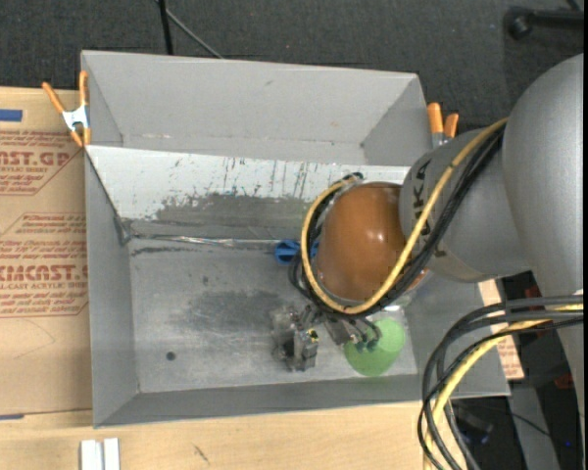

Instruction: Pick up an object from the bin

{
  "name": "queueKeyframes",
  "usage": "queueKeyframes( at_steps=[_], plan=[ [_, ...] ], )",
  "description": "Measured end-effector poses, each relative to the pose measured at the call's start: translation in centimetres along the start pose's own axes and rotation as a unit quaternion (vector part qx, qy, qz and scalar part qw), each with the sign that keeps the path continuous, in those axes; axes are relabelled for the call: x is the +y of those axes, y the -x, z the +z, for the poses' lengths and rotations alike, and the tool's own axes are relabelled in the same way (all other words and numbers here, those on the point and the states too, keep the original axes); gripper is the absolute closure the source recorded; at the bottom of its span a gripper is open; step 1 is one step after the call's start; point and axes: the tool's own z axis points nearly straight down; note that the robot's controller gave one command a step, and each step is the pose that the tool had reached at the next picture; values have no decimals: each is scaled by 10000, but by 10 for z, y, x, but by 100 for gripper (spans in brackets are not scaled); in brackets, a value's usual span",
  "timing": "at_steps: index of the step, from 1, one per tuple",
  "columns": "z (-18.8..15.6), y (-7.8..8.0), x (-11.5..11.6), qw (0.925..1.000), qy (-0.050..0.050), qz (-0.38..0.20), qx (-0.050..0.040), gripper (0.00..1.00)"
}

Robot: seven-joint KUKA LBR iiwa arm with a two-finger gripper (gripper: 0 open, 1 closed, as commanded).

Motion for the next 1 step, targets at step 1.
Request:
queueKeyframes(
  at_steps=[1],
  plan=[
    [-130,2,1,10000,-20,-1,-50,100]
  ],
)
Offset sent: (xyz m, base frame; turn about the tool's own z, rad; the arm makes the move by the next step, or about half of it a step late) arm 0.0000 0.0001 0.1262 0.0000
